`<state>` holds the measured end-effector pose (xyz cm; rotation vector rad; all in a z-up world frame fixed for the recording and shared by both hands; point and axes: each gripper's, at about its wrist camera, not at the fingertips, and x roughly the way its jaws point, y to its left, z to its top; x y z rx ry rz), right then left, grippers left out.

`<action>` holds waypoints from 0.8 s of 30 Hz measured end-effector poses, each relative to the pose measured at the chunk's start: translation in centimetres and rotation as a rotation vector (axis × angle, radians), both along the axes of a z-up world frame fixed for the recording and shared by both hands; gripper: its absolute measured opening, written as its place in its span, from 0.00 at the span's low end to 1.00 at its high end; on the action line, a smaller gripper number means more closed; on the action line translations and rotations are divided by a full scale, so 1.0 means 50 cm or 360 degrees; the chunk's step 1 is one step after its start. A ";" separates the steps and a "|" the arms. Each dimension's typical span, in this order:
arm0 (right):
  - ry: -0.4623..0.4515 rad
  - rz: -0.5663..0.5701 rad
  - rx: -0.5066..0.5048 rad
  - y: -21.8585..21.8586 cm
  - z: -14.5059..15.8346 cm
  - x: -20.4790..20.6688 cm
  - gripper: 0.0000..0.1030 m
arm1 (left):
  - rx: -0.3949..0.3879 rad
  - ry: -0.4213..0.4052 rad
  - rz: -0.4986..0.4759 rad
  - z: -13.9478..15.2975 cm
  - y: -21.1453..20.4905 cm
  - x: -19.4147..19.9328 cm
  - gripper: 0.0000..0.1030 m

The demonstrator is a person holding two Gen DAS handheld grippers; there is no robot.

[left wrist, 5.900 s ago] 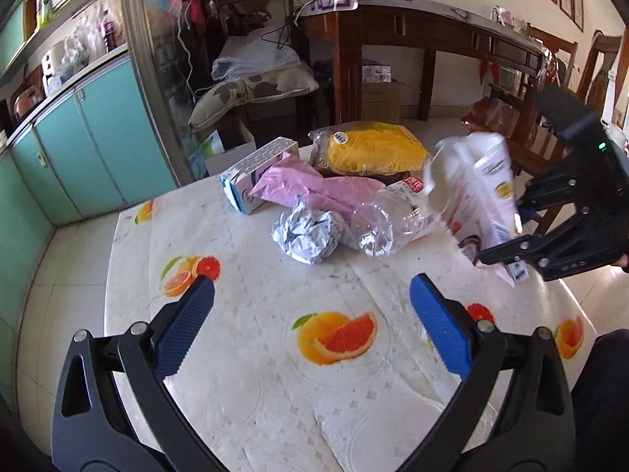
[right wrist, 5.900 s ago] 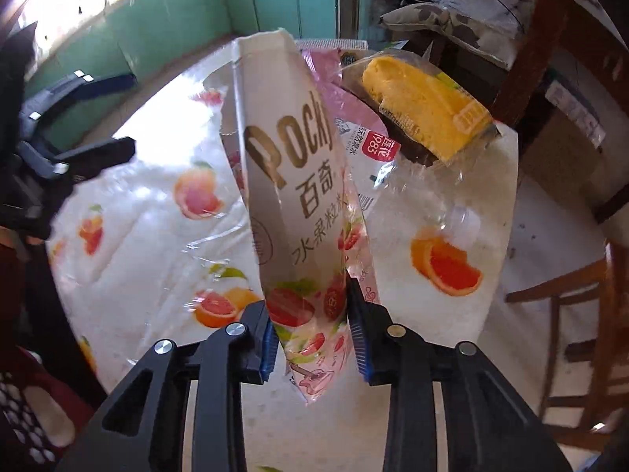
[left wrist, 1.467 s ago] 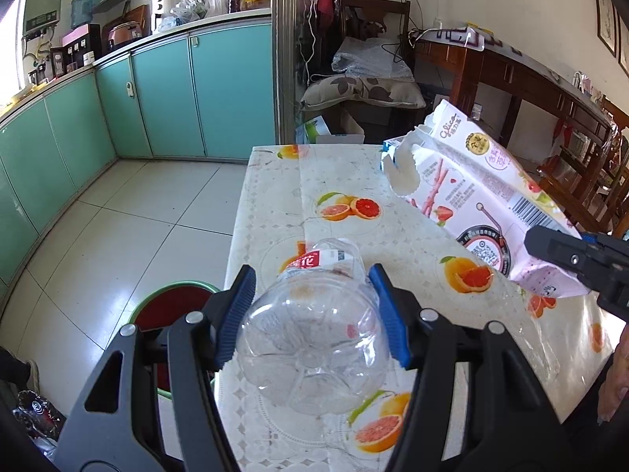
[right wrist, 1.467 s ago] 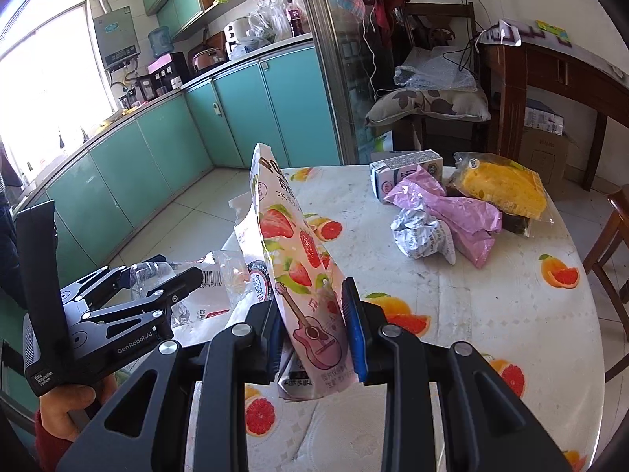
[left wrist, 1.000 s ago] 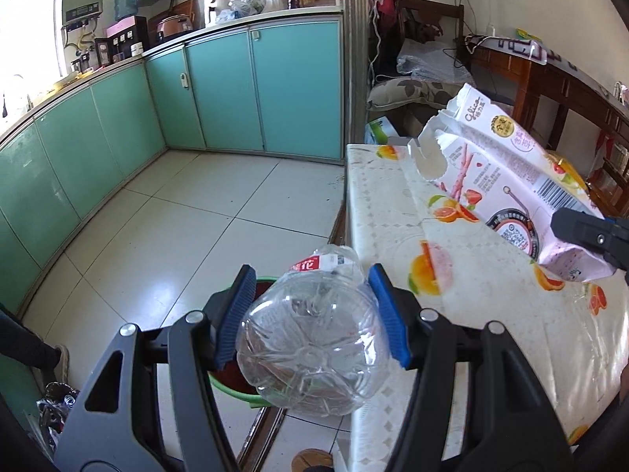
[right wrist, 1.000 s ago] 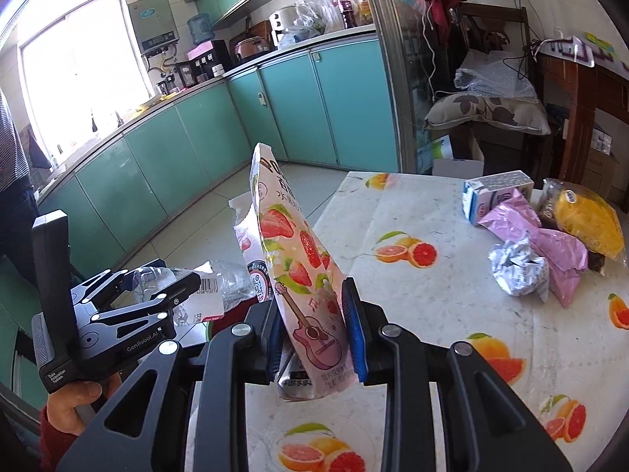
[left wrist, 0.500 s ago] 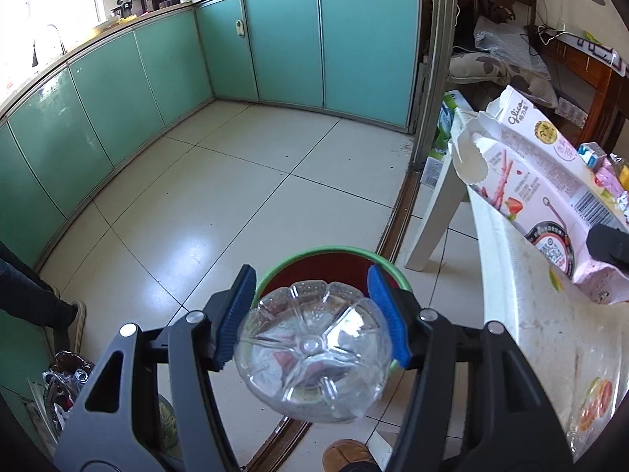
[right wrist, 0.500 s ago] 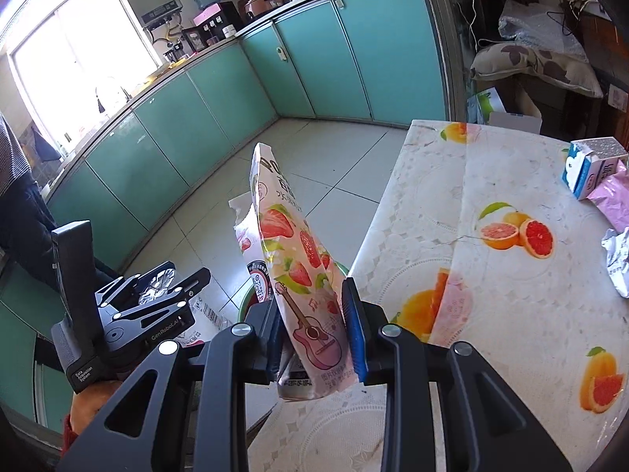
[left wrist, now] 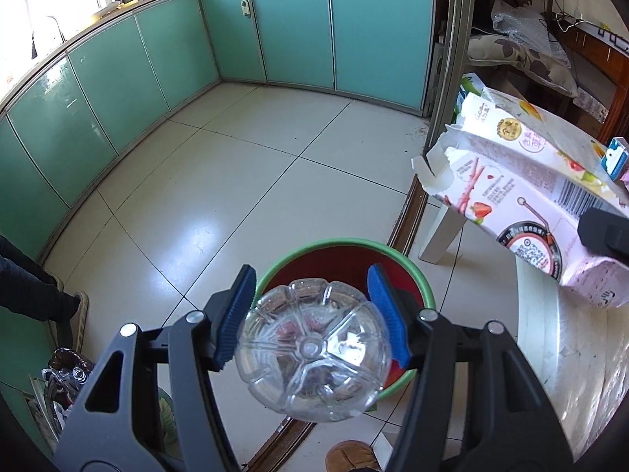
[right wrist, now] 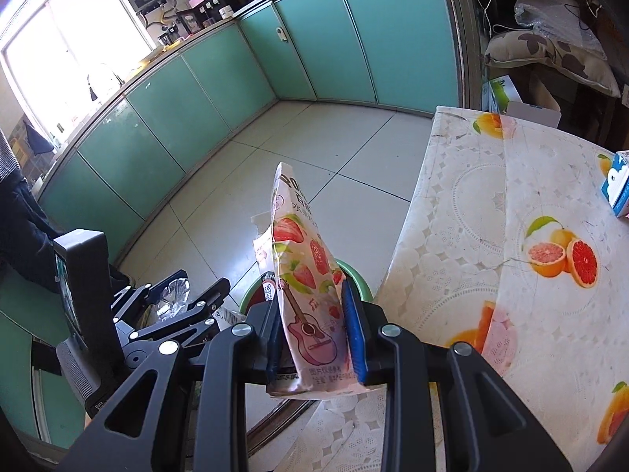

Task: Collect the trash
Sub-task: 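Open both grippers over the red bucket, dropping the bottle and wrapper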

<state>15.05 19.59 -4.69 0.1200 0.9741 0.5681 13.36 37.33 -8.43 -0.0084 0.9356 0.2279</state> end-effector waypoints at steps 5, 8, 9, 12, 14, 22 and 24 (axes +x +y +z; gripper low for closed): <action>0.0004 0.0021 -0.0007 0.018 0.002 0.008 0.26 | -0.0007 0.0019 0.0016 -0.011 0.002 0.006 0.56; 0.0000 0.0039 0.0013 0.027 0.007 0.008 0.26 | -0.0022 0.0028 0.0022 -0.016 0.005 0.010 0.56; -0.0012 0.0046 0.0015 0.031 0.010 0.006 0.26 | -0.0029 0.0031 0.0022 -0.017 0.006 0.011 0.56; -0.0032 0.0057 0.0010 0.039 0.013 0.003 0.26 | -0.0023 0.0038 0.0021 -0.022 0.005 0.014 0.56; -0.0015 0.0063 0.0026 0.039 0.011 0.004 0.26 | -0.0027 0.0045 0.0026 -0.026 0.007 0.017 0.56; -0.0040 0.0100 0.0048 0.039 0.010 0.008 0.28 | -0.0062 0.0047 0.0090 -0.034 0.027 0.024 0.59; -0.0074 0.0076 0.0060 0.033 0.016 0.007 0.33 | -0.0065 0.0036 0.0100 -0.033 0.028 0.024 0.71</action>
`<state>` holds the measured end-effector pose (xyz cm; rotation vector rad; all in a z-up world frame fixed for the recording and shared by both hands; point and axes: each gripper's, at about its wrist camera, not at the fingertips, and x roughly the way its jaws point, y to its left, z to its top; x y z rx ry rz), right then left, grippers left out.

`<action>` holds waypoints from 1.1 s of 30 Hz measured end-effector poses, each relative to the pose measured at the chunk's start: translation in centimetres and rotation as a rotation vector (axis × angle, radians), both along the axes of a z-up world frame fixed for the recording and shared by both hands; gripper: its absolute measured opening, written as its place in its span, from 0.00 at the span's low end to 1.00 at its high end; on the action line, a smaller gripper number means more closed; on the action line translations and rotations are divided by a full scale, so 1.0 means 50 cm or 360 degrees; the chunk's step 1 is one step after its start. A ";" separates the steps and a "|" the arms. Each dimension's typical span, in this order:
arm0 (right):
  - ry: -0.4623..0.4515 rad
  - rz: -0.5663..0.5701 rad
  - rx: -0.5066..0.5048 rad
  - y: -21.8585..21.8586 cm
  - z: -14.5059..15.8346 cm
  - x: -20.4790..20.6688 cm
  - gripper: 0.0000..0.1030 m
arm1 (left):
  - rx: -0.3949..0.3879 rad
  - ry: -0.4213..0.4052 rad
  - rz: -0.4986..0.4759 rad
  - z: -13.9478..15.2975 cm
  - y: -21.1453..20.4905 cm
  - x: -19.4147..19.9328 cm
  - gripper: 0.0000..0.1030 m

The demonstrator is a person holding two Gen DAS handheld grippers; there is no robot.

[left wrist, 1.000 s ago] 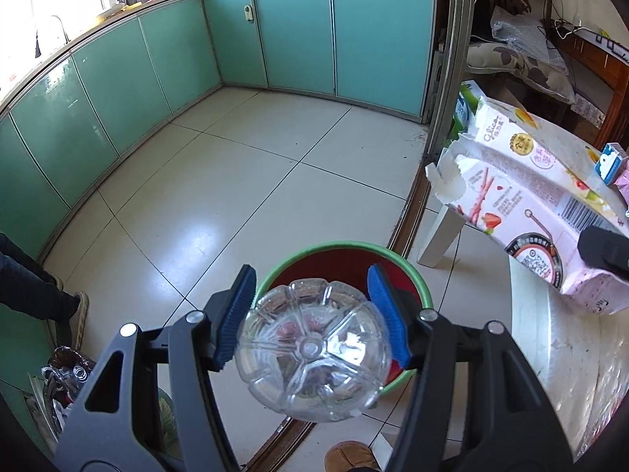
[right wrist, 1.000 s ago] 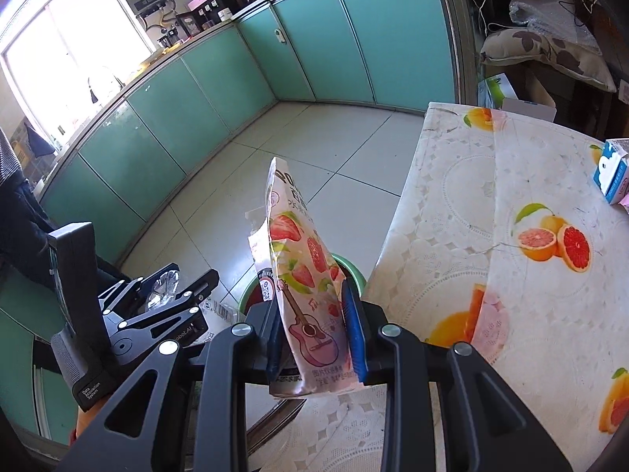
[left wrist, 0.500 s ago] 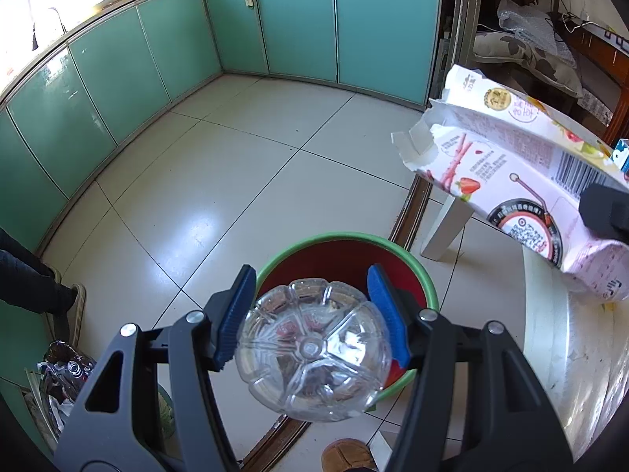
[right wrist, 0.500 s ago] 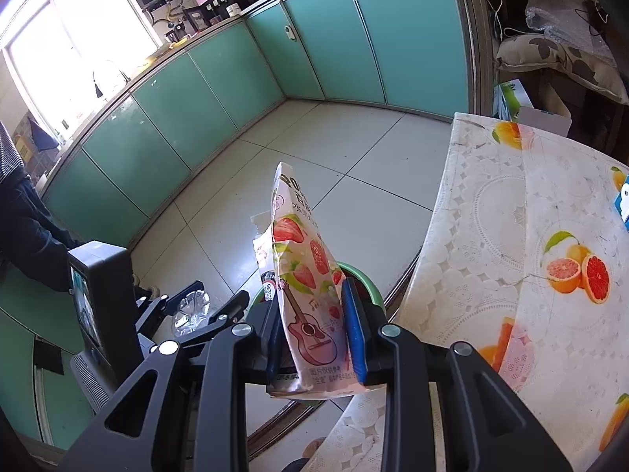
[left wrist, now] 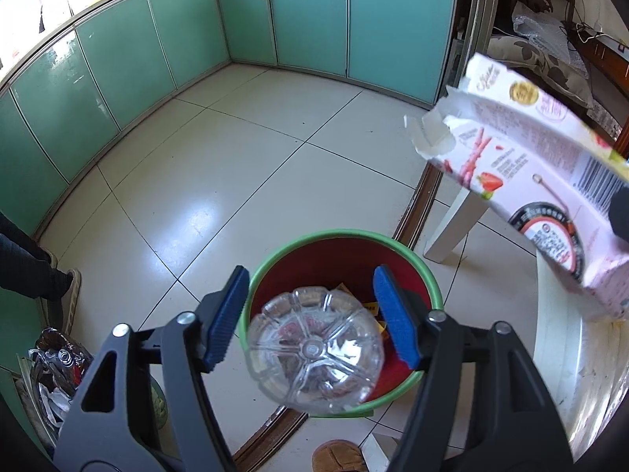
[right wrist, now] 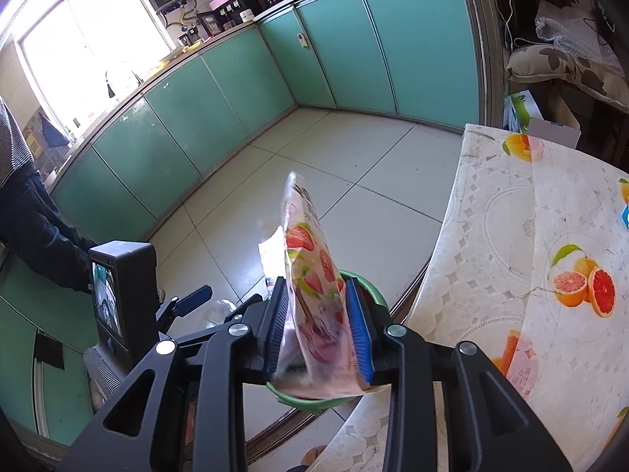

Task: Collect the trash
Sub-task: 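Open both grippers over the red bucket, dropping the bottle and wrapper, then move both grippers back over the table toward the foil and pink wrapper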

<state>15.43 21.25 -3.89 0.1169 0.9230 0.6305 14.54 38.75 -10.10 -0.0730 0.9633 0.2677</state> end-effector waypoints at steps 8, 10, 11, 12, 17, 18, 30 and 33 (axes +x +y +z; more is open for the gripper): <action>-0.0075 -0.0026 -0.0013 -0.030 0.022 -0.020 0.33 | 0.0008 -0.0021 -0.0006 0.012 -0.005 -0.013 0.72; -0.0077 -0.0036 0.0007 -0.057 0.026 -0.041 0.34 | 0.0020 -0.0045 -0.0021 0.026 -0.012 -0.021 0.72; -0.0075 -0.0041 0.0023 -0.072 0.028 -0.053 0.36 | 0.0019 -0.0060 -0.0031 0.036 -0.017 -0.026 0.72; -0.0079 -0.0047 0.0033 -0.089 0.031 -0.064 0.38 | 0.0014 -0.0079 -0.0044 0.048 -0.024 -0.031 0.74; -0.0187 -0.0080 -0.0067 -0.173 0.050 -0.120 0.41 | -0.0005 -0.0210 -0.0153 0.119 -0.081 -0.065 0.81; -0.0200 -0.0090 -0.0089 -0.192 0.052 -0.129 0.44 | -0.0027 -0.0238 -0.0186 0.134 -0.097 -0.072 0.84; -0.0253 -0.0518 -0.0324 -0.498 0.030 -0.134 0.50 | -0.0196 -0.0419 -0.0432 0.212 -0.279 -0.121 0.95; -0.0209 -0.0623 -0.0345 -0.573 0.018 -0.093 0.51 | -0.0227 -0.0391 -0.0444 0.195 -0.299 -0.124 0.95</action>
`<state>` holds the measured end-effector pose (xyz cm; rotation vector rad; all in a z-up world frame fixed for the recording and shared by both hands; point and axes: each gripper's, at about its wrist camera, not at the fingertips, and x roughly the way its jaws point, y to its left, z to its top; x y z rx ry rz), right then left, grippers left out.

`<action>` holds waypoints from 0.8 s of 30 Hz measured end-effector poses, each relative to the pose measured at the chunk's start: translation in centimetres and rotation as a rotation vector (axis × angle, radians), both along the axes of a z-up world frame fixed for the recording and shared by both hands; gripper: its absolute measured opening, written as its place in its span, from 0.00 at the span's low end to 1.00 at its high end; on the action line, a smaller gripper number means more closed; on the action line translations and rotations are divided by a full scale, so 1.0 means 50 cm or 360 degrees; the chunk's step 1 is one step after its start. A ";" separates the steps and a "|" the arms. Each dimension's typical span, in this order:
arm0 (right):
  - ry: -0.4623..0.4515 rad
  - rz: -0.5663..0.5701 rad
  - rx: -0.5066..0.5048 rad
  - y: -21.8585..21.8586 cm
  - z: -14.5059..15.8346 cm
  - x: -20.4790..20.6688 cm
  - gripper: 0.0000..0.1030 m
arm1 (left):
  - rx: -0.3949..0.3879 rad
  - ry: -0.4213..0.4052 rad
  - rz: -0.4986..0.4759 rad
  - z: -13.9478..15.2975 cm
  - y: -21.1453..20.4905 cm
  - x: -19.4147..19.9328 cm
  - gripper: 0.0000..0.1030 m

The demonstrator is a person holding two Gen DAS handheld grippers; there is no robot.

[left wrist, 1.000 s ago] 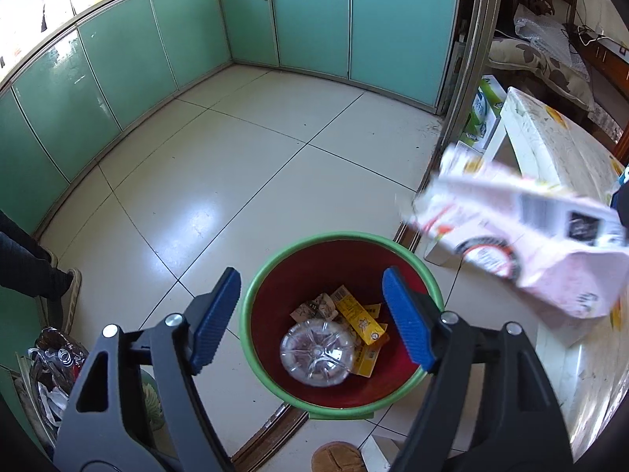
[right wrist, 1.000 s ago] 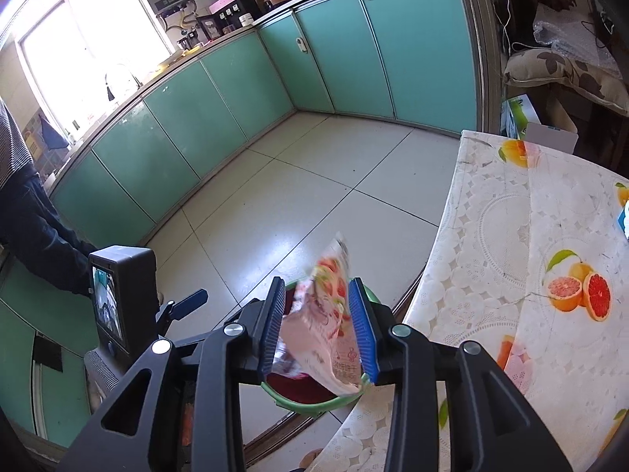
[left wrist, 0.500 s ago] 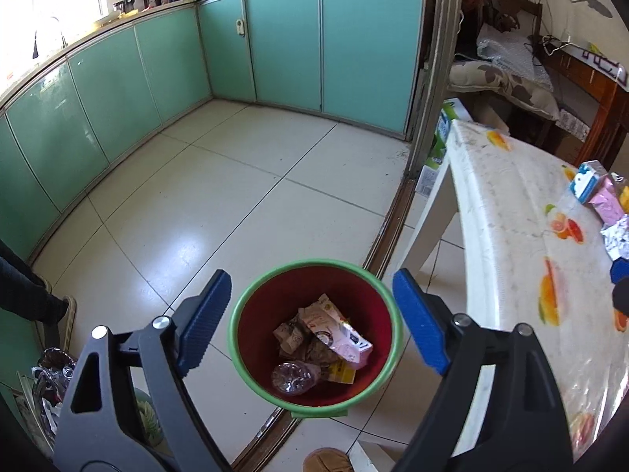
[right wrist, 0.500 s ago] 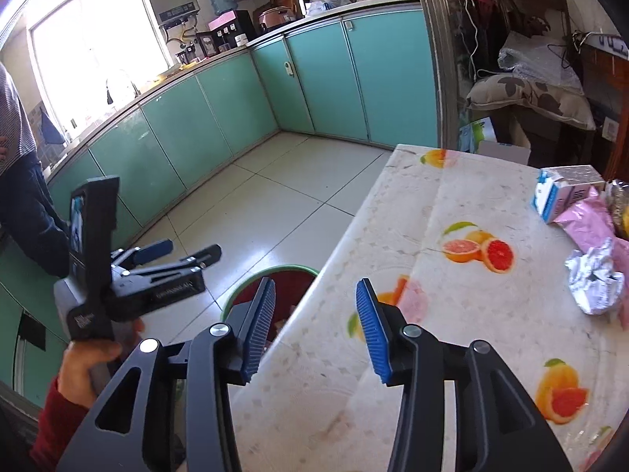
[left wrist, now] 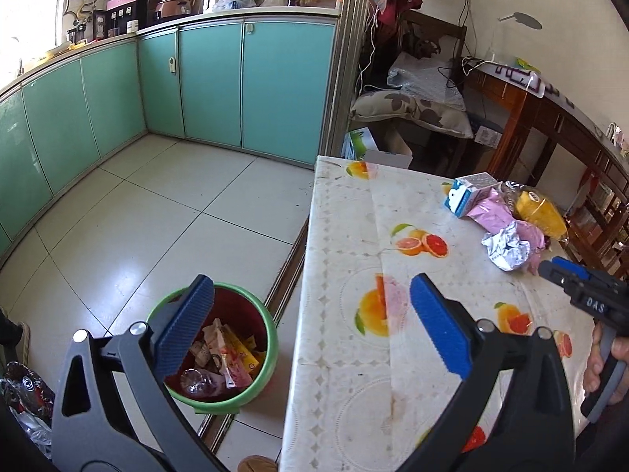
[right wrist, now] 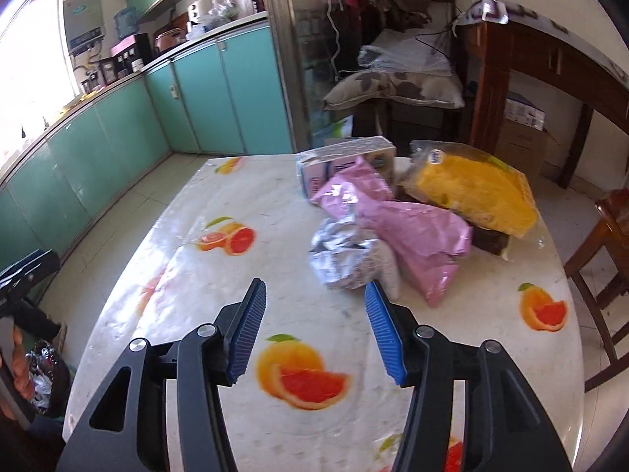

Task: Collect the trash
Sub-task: 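Move both grippers back over the table toward the foil and pink wrapper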

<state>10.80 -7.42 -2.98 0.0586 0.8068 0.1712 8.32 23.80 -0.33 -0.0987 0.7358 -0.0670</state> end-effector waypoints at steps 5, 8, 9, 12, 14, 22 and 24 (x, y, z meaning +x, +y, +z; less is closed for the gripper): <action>0.0099 -0.0018 0.0005 -0.047 -0.032 0.079 0.57 | 0.0014 0.0073 -0.0048 -0.036 -0.034 0.008 0.95; 0.0184 0.0057 0.0072 -0.042 -0.058 0.120 0.63 | 0.0053 0.0086 -0.0080 -0.046 -0.047 0.009 0.95; 0.0225 0.0080 0.0087 -0.036 -0.066 0.126 0.48 | 0.0064 0.0087 -0.0090 -0.047 -0.051 0.009 0.95; 0.0278 0.0311 0.0243 -0.011 -0.058 0.100 0.43 | 0.0088 0.0082 -0.0119 -0.049 -0.058 0.005 0.95; 0.0357 0.0536 0.0344 0.010 -0.054 0.064 0.44 | 0.0097 0.0099 -0.0137 -0.052 -0.062 0.006 0.95; 0.0083 0.0178 0.0315 -0.149 0.020 0.044 0.70 | 0.0089 0.0110 -0.0261 -0.046 -0.126 0.008 0.95; 0.0059 0.0110 0.0144 -0.169 0.030 0.076 0.71 | 0.0080 0.0105 -0.0309 -0.045 -0.160 0.012 0.95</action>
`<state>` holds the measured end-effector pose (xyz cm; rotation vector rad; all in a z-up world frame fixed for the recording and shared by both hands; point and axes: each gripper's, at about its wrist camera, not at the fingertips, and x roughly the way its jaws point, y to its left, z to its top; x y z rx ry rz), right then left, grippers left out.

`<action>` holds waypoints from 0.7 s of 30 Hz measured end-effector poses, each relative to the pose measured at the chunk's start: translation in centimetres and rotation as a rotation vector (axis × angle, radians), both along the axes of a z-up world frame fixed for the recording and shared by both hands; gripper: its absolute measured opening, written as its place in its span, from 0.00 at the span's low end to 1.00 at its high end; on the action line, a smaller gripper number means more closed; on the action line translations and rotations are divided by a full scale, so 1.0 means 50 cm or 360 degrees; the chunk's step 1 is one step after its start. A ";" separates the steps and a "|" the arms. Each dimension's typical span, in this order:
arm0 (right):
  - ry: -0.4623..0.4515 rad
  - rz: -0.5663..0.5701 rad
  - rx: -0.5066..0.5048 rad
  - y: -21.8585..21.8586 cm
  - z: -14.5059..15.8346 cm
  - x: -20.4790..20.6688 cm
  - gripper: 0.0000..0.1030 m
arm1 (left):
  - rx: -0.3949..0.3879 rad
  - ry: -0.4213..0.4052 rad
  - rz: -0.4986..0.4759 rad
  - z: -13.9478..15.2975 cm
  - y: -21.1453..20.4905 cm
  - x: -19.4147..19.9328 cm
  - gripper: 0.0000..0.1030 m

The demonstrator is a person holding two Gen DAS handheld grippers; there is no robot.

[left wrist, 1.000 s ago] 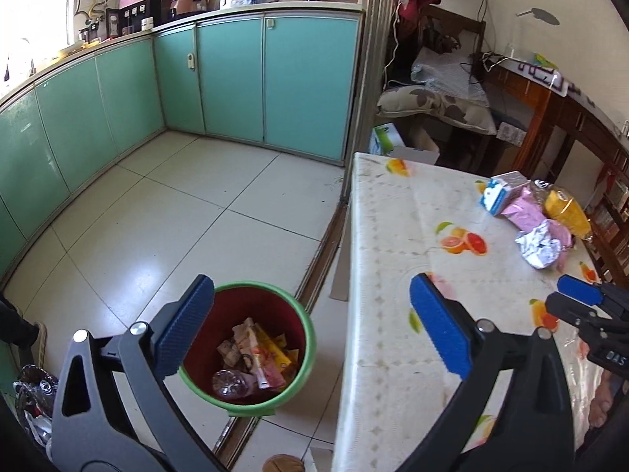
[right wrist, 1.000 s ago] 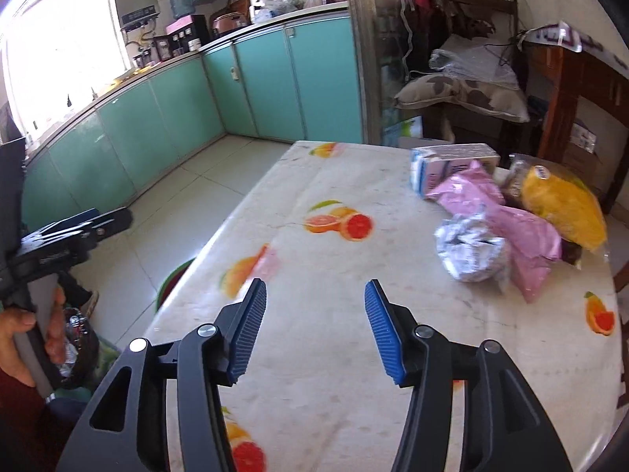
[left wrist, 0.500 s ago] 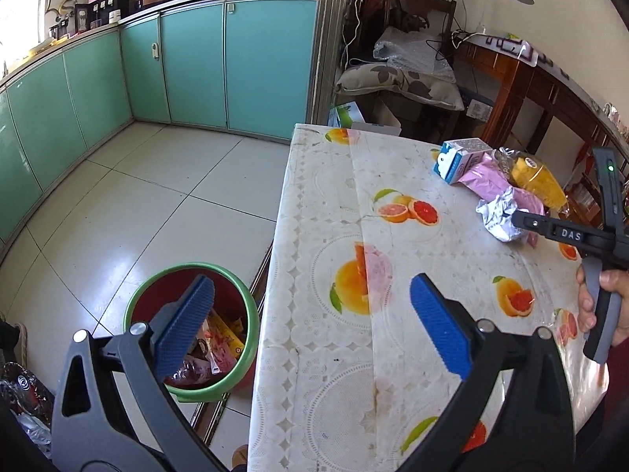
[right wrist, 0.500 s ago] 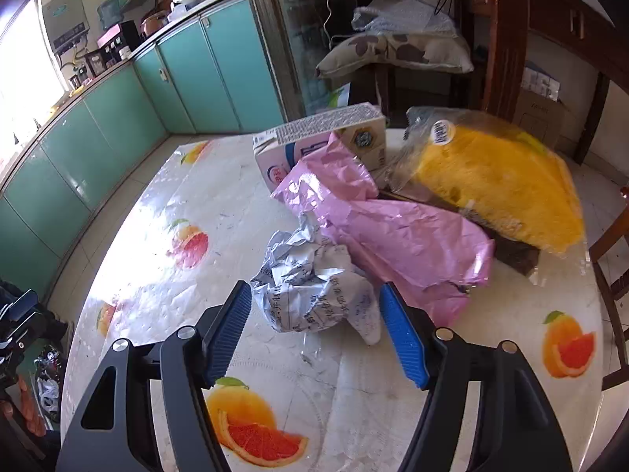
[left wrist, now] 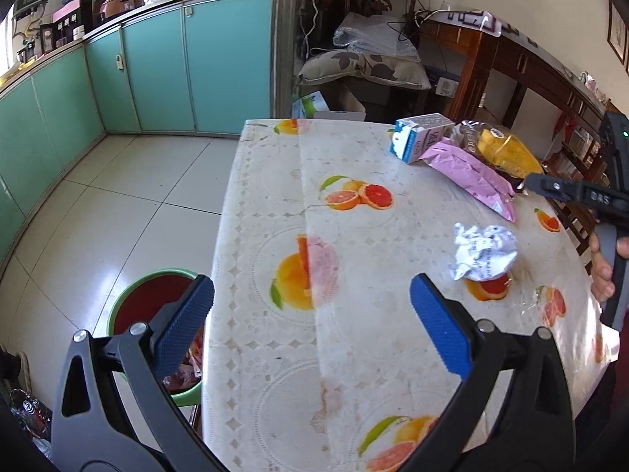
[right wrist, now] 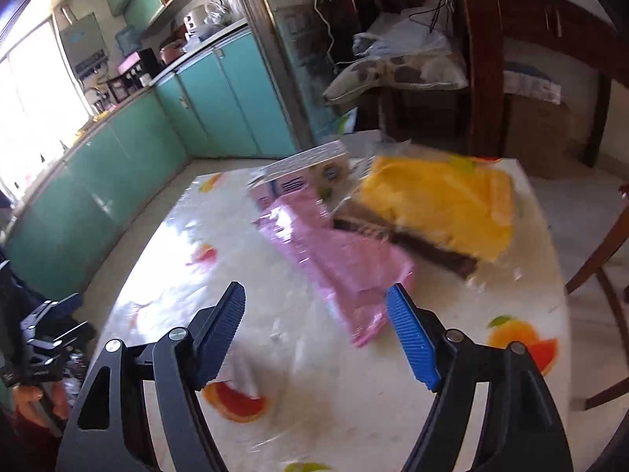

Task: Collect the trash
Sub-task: 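Move both grippers back over the table toward the foil and pink wrapper, then grasp the crumpled foil with the left gripper while the right grasps the pink wrapper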

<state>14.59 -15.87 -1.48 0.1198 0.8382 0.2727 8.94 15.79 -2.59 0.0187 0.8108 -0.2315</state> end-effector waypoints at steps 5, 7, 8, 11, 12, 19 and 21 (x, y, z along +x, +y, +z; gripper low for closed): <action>0.0081 0.0117 -0.0334 0.023 -0.041 0.080 0.69 | 0.0000 -0.0023 -0.0106 -0.008 -0.081 0.000 0.95; 0.0112 0.0178 -0.0443 0.045 -0.073 0.100 0.69 | 0.0021 -0.0027 -0.0147 -0.016 -0.099 -0.003 0.95; 0.0144 0.0192 -0.0483 0.054 -0.091 0.107 0.66 | 0.0041 -0.0026 -0.0165 -0.022 -0.106 -0.005 0.95; 0.0221 0.0233 -0.0437 0.059 -0.116 0.092 0.26 | 0.0105 -0.0005 -0.0182 -0.039 -0.117 -0.002 0.95; 0.0228 0.0273 -0.0415 0.058 -0.115 0.077 0.21 | 0.0105 0.0004 -0.0181 -0.042 -0.117 0.000 0.95; 0.0229 0.0148 -0.0334 0.029 -0.094 -0.055 0.13 | -0.0013 -0.0045 -0.0245 -0.008 -0.160 0.025 0.95; 0.0223 0.0046 -0.0254 0.008 -0.085 -0.084 0.14 | 0.0003 -0.0063 -0.0303 -0.004 -0.192 0.033 0.95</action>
